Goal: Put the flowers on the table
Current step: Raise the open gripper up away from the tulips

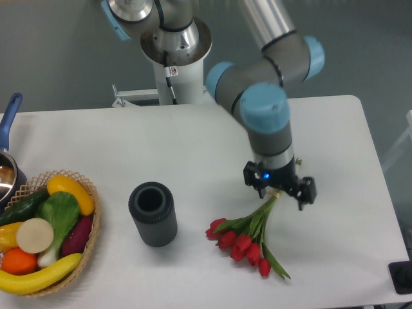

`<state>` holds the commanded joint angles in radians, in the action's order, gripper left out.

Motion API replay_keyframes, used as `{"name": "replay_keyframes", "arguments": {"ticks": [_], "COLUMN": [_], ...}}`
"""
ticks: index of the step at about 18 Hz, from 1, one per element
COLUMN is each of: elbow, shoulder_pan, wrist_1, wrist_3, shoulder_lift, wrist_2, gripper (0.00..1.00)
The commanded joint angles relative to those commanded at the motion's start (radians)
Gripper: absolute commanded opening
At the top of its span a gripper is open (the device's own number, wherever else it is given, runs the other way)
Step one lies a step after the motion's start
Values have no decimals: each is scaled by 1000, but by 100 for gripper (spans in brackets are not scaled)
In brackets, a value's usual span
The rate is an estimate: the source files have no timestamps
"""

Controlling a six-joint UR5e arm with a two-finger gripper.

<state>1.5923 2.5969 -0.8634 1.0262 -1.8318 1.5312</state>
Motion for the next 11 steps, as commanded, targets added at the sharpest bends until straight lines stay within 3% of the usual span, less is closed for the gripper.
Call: {"name": "replay_keyframes", "arguments": {"ticks": [4,11], "elbow": [-26,-29], "shoulder_pan": [109,226], "wrist_1": [-139,-347], "wrist_3": [104,458], "shoulder_lift": [75,158], "wrist_2": [-109,-131], "gripper": [100,100]}}
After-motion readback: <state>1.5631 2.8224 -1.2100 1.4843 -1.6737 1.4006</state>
